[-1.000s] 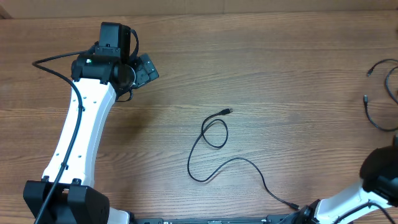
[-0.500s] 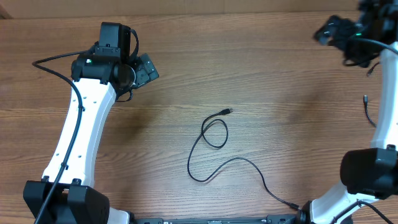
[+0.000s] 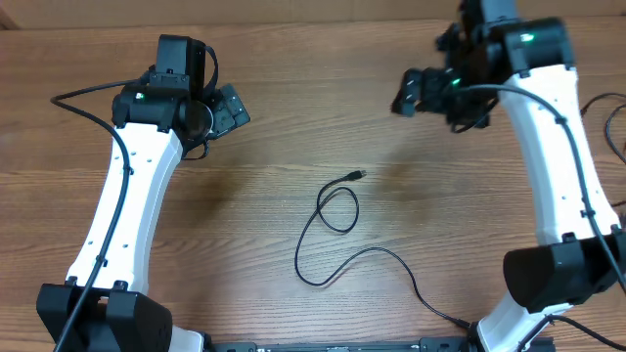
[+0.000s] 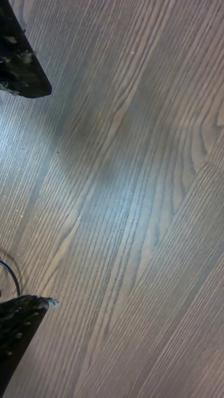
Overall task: Untangle cables
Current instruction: 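Move the right gripper left and down to the remaining black cable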
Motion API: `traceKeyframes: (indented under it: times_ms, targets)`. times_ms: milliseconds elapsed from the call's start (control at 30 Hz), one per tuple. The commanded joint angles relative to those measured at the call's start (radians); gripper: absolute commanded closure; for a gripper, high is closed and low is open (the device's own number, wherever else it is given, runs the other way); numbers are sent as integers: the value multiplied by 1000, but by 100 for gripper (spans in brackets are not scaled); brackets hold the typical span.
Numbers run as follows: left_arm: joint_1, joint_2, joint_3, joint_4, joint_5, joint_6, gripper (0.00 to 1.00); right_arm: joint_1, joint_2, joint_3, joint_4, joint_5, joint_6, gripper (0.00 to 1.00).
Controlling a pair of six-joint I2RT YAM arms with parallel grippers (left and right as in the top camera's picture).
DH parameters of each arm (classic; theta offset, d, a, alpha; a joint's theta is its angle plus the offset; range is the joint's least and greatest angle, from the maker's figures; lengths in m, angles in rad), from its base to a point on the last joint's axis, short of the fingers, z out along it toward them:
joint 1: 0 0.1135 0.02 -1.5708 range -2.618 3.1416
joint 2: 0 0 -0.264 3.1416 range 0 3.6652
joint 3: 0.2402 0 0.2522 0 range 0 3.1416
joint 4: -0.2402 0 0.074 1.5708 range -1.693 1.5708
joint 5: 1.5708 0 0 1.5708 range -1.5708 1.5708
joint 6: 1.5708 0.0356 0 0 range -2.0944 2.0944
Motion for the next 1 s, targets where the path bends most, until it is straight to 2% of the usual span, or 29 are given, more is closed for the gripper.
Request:
traceKeyframes:
  times_ms: [0, 167, 533, 967]
  targets:
    - [-6, -7, 11, 1, 4, 12, 0, 54, -15, -72, 3, -8, -26, 0]
    - [-6, -7, 11, 1, 4, 12, 1, 128, -15, -212, 30, -5, -35, 0]
    - [-6, -7, 11, 1, 4, 12, 0, 296, -15, -535, 211, -39, -18, 1]
    - [-6, -7, 11, 1, 4, 12, 0, 496, -14, -748, 612, -38, 299, 0]
